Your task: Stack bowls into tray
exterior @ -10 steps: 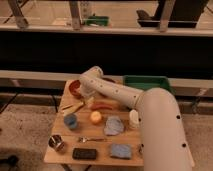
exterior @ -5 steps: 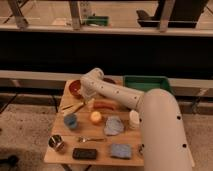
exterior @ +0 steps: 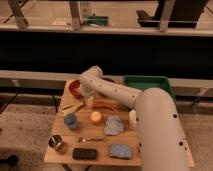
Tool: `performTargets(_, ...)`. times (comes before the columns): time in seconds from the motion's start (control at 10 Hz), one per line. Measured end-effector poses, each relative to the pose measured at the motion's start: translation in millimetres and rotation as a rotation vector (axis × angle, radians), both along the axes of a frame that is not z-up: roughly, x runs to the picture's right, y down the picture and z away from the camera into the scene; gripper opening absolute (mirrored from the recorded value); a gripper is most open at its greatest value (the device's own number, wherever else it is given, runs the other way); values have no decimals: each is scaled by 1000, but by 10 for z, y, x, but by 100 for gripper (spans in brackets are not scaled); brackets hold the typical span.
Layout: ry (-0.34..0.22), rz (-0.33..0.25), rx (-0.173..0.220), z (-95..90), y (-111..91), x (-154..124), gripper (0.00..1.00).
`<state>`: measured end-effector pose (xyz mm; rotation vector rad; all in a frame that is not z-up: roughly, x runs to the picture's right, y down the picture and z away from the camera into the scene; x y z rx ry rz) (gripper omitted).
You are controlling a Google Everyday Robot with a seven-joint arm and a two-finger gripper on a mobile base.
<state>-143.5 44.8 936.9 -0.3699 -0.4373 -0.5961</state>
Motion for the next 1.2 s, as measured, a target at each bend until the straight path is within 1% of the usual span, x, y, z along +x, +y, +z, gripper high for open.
performTargets(0.2,3,-9,6,31,-58,-32,80)
performTargets(0.4,10,-10,5,87,-64,-3,80)
performTargets(0.8,2,-17,22,167,-64,-2,80)
performTargets(1.2,-6,-66,42,255,-144,-49,80)
